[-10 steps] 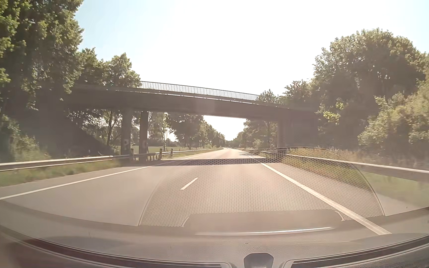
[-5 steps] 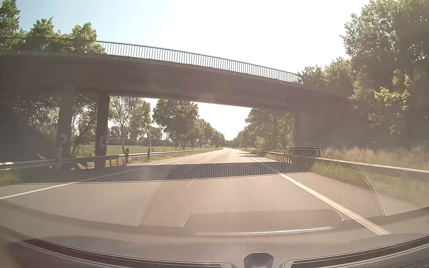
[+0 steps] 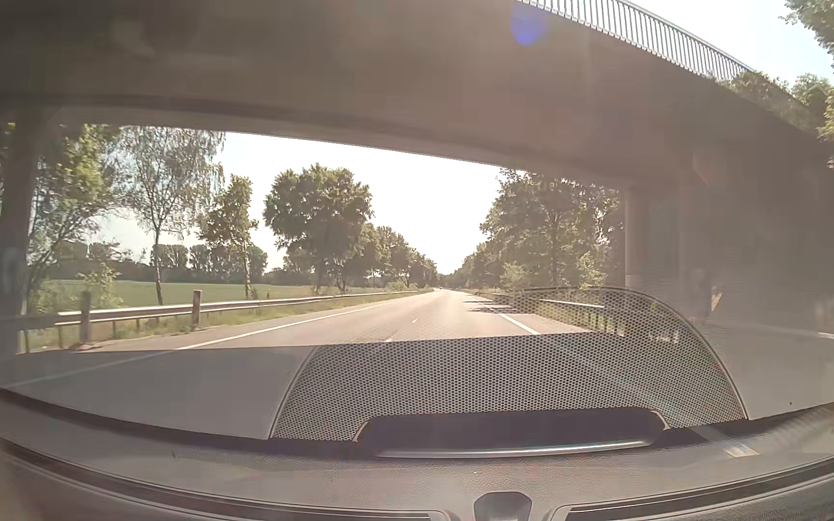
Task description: Follow the waypoints while adhering to traffic rules and regulations
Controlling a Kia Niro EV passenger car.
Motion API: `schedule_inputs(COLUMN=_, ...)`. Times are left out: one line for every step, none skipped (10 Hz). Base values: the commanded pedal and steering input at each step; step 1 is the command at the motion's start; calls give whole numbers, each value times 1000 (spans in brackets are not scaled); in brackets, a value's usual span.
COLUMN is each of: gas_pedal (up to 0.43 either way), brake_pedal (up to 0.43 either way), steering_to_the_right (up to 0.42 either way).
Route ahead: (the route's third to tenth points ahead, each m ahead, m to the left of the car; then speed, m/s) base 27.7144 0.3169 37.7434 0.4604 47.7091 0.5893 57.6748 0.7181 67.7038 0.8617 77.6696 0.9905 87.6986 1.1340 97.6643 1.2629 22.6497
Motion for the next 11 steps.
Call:
schedule_inputs(gas_pedal=299, brake_pedal=6, steering_to_the_right=4)
schedule_inputs(gas_pedal=311, brake_pedal=6, steering_to_the_right=4)
schedule_inputs(gas_pedal=311, brake_pedal=6, steering_to_the_right=4)
schedule_inputs(gas_pedal=311, brake_pedal=6, steering_to_the_right=4)
schedule_inputs(gas_pedal=311, brake_pedal=6, steering_to_the_right=4)
schedule_inputs(gas_pedal=311, brake_pedal=6, steering_to_the_right=4)
schedule_inputs(gas_pedal=311, brake_pedal=6, steering_to_the_right=4)
schedule_inputs(gas_pedal=311, brake_pedal=6, steering_to_the_right=4)
schedule_inputs(gas_pedal=311, brake_pedal=6, steering_to_the_right=4)
schedule_inputs(gas_pedal=311, brake_pedal=6, steering_to_the_right=4)
schedule_inputs(gas_pedal=311, brake_pedal=6, steering_to_the_right=4)
